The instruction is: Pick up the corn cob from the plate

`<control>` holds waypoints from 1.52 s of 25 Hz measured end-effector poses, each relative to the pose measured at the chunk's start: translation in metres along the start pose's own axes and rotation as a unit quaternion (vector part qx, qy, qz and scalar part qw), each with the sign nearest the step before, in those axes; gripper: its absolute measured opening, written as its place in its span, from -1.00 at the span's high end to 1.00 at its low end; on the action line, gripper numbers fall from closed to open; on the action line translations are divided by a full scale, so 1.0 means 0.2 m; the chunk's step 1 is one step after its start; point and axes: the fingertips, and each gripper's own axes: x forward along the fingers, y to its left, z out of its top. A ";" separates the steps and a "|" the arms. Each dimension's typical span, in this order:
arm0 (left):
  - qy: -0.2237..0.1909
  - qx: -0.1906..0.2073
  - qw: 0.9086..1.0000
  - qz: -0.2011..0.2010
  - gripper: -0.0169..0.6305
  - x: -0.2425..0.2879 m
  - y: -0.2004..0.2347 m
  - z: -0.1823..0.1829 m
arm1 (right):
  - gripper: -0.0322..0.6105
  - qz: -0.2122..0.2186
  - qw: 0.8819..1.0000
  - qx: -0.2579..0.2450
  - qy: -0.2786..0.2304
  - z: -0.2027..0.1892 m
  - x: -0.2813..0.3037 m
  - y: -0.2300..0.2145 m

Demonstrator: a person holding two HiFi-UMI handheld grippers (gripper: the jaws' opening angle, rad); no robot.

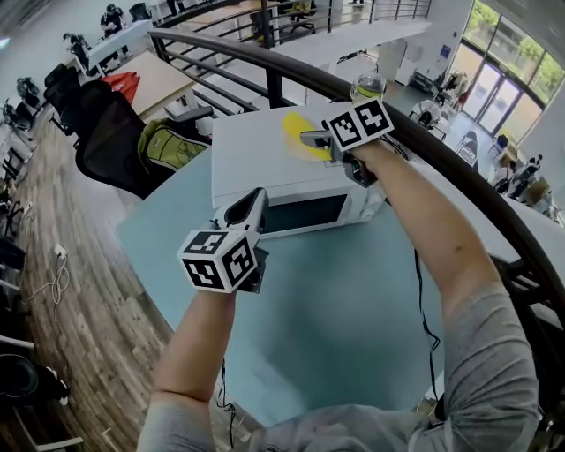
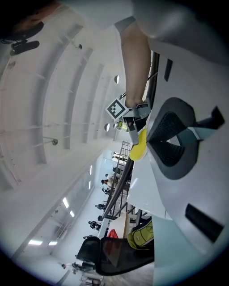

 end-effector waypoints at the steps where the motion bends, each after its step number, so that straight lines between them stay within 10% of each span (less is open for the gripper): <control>1: 0.001 0.001 1.000 0.000 0.91 0.01 0.00 -0.01 | -0.04 -0.001 1.000 -0.003 0.005 0.00 0.02 0.00; 21: 0.001 0.015 1.000 -0.002 0.91 0.02 -0.02 -0.09 | 0.11 -0.070 0.989 -0.089 0.096 -0.08 0.19 -0.05; 38: -0.062 0.036 0.997 0.002 0.91 -0.30 -0.13 0.37 | 0.12 -0.087 0.990 -0.105 -0.032 0.40 -0.40 0.21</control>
